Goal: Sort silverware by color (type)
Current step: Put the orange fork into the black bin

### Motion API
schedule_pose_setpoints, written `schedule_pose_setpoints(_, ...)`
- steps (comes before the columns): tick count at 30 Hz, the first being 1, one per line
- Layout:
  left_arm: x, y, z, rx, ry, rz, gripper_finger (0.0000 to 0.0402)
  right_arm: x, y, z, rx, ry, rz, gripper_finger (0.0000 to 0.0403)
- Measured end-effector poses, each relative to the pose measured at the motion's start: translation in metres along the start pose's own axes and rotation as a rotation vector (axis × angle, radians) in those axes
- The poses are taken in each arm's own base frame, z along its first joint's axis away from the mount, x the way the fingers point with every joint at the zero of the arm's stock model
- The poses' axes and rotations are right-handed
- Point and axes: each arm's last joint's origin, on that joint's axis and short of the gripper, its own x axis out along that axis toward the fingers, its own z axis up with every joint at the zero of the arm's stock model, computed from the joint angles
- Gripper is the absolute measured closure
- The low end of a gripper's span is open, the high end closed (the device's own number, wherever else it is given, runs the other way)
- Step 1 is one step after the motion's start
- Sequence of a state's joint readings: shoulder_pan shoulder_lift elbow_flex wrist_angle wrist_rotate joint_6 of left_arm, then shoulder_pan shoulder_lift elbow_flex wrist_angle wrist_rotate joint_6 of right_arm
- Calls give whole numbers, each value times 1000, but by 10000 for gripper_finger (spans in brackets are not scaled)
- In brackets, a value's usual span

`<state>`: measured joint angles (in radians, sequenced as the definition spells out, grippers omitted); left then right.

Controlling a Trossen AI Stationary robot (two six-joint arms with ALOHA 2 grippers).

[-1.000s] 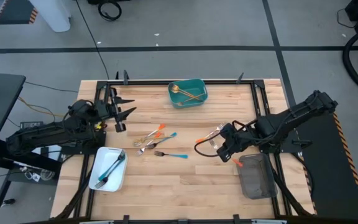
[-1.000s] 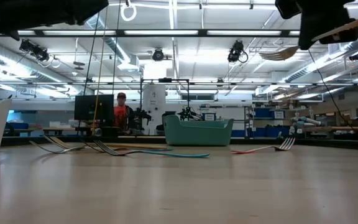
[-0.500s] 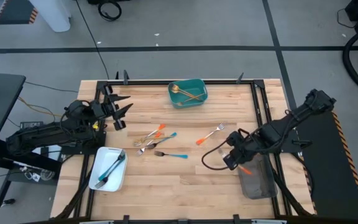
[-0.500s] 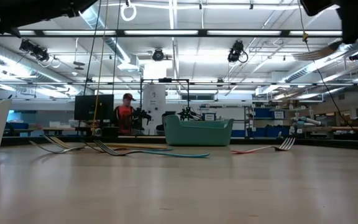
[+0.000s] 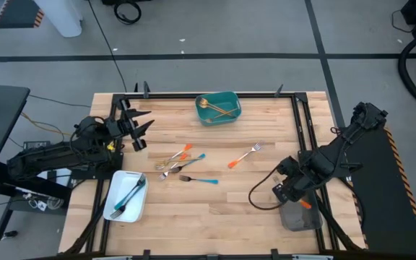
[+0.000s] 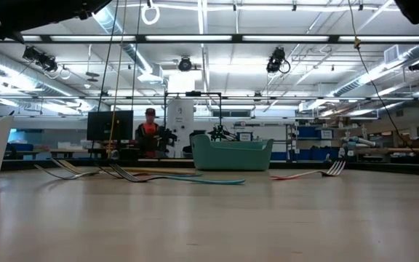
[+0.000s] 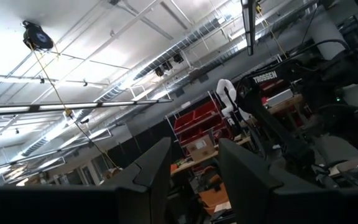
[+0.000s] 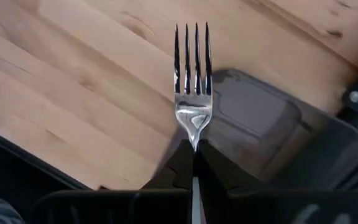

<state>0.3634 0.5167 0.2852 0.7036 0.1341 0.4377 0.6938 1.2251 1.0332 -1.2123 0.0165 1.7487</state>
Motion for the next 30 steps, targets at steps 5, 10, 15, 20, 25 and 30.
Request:
schedule_pose_setpoints(5,0,0,0,-7,0,0,260,0,-5,-8,17,41,-40,390)
schedule_pose_setpoints(10,0,0,0,-7,0,0,260,6,-9,-13,50,105,-84,390)
schedule_pose_setpoints(15,0,0,0,-8,0,0,260,28,-13,-16,56,201,-104,390)
schedule_pose_setpoints(20,0,0,0,-8,0,0,260,42,-20,-15,59,197,-137,390)
schedule_pose_setpoints(25,0,0,0,-8,1,-1,260,56,-27,-13,57,171,-158,390)
schedule_pose_setpoints(30,0,0,0,-8,0,-1,260,69,-32,-12,51,170,-150,390)
